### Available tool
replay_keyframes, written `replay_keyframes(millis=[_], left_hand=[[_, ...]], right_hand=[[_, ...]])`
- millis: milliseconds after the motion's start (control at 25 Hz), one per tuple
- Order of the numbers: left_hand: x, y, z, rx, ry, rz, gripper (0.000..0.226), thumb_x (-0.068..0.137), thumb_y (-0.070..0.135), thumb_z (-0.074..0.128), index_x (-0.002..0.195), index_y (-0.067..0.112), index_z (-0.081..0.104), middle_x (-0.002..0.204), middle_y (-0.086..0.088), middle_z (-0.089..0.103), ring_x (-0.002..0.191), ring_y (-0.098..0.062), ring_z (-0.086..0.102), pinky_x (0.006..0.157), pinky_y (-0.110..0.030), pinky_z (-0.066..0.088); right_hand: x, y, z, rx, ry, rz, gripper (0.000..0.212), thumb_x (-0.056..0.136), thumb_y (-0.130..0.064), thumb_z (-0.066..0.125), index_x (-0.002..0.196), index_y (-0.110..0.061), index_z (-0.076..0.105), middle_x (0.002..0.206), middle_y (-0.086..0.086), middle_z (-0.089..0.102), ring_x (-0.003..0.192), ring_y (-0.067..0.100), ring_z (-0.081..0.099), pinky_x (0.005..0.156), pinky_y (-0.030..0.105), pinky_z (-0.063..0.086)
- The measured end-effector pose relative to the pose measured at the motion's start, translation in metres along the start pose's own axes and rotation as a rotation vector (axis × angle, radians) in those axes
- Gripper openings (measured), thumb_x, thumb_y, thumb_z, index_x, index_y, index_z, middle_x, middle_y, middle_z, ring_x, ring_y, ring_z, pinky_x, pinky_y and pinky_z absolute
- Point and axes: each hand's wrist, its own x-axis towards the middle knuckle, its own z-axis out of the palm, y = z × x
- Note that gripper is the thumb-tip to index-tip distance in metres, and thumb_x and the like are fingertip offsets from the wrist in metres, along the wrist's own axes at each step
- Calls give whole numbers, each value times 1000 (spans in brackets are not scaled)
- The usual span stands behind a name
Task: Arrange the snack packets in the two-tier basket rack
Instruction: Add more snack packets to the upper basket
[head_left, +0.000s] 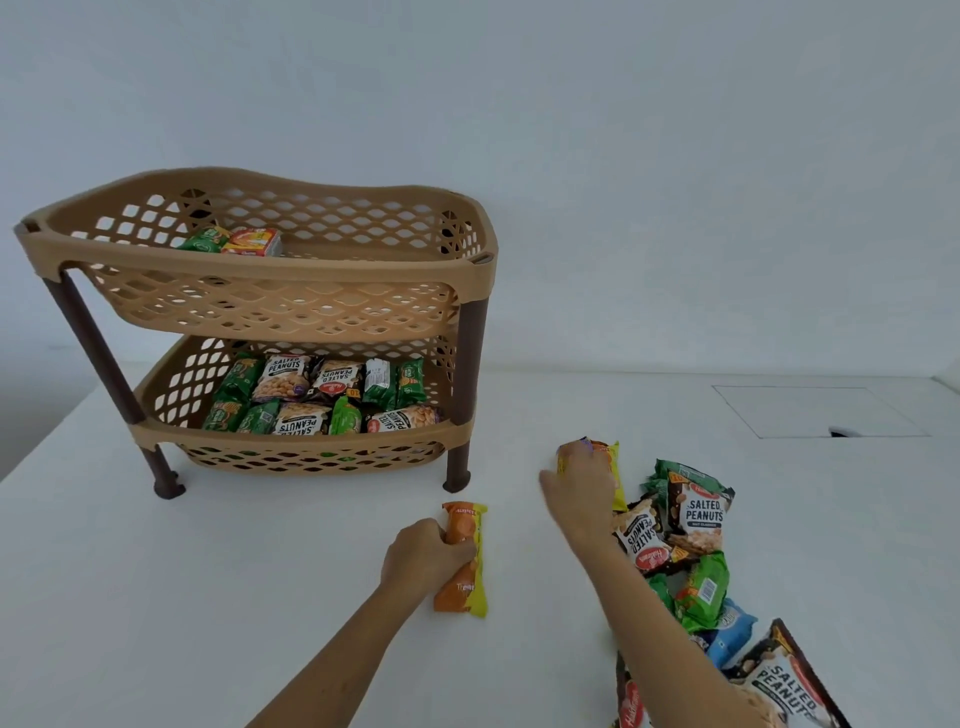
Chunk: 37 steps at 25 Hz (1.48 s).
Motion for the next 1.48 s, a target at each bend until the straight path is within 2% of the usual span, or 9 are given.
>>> replay_keyframes(millis=[160, 240, 320, 440, 640, 840, 1080, 1320, 1480], left_hand=[[-9, -12, -3, 3, 48, 64, 26, 80, 49, 61, 85, 24, 55, 76, 11, 58, 68, -6, 56, 52, -17, 36], [-14, -17, -6, 36, 86, 113, 24, 80, 48, 61, 83, 25, 54, 72, 12, 56, 65, -6, 55, 51, -16, 34], [-19, -23, -9, 33, 105, 166, 22, 80, 46, 62, 85, 25, 54, 75, 11, 56, 66, -7, 56, 52, -16, 36], [-25, -33, -14, 17, 93, 227, 21, 80, 37, 64, 91, 20, 57, 91, 4, 59, 73, -12, 61, 60, -23, 49], [-44, -33, -35, -138, 22, 214, 20, 79, 29, 66, 95, 18, 61, 89, 0, 68, 69, -18, 68, 65, -34, 59], [-68, 15, -127, -458, 74, 418, 21, 83, 27, 69, 98, 26, 55, 97, 7, 66, 76, -4, 65, 54, -22, 56], [-80, 69, -268, -516, 298, 666, 24, 84, 36, 69, 95, 32, 48, 100, 9, 63, 75, -6, 69, 61, -28, 61], [-7, 85, -382, -435, 356, 457, 28, 78, 30, 77, 85, 17, 53, 88, -3, 65, 73, -16, 63, 59, -28, 52], [63, 88, -409, -178, 267, 286, 34, 79, 23, 76, 101, 1, 63, 93, -9, 65, 77, -21, 65, 61, -29, 56]], right_hand=[[40, 9, 7, -226, -88, 176, 64, 86, -36, 63, 129, 4, 38, 131, 22, 43, 118, 37, 49, 92, 42, 50], [46, 11, 13, -240, -144, 181, 55, 83, -30, 63, 125, 2, 47, 126, 20, 51, 114, 34, 55, 87, 39, 53], [43, 10, 18, -166, -128, 167, 33, 75, -23, 64, 102, -5, 63, 103, 13, 63, 94, 29, 63, 70, 31, 53], [23, 7, 23, 25, -109, 204, 22, 67, -26, 64, 65, -9, 50, 66, 3, 54, 59, 22, 54, 52, 25, 40], [-19, -23, 9, 269, 9, 175, 32, 66, -35, 67, 75, -7, 54, 67, 2, 59, 60, 21, 57, 49, 28, 39], [-34, -102, -61, 530, 125, -11, 24, 61, -47, 64, 76, -32, 53, 69, -18, 60, 66, -2, 56, 56, 24, 42], [-22, -210, -136, 730, 219, -237, 65, 59, -55, 70, 116, -29, 51, 89, -15, 64, 80, 9, 67, 71, 30, 53], [40, -303, -148, 523, 27, -300, 59, 65, -47, 77, 104, -21, 41, 86, -3, 58, 69, 16, 64, 67, 37, 55], [94, -346, -120, 209, -206, -286, 43, 69, -34, 78, 70, -12, 40, 63, 3, 38, 57, 21, 45, 58, 36, 41]])
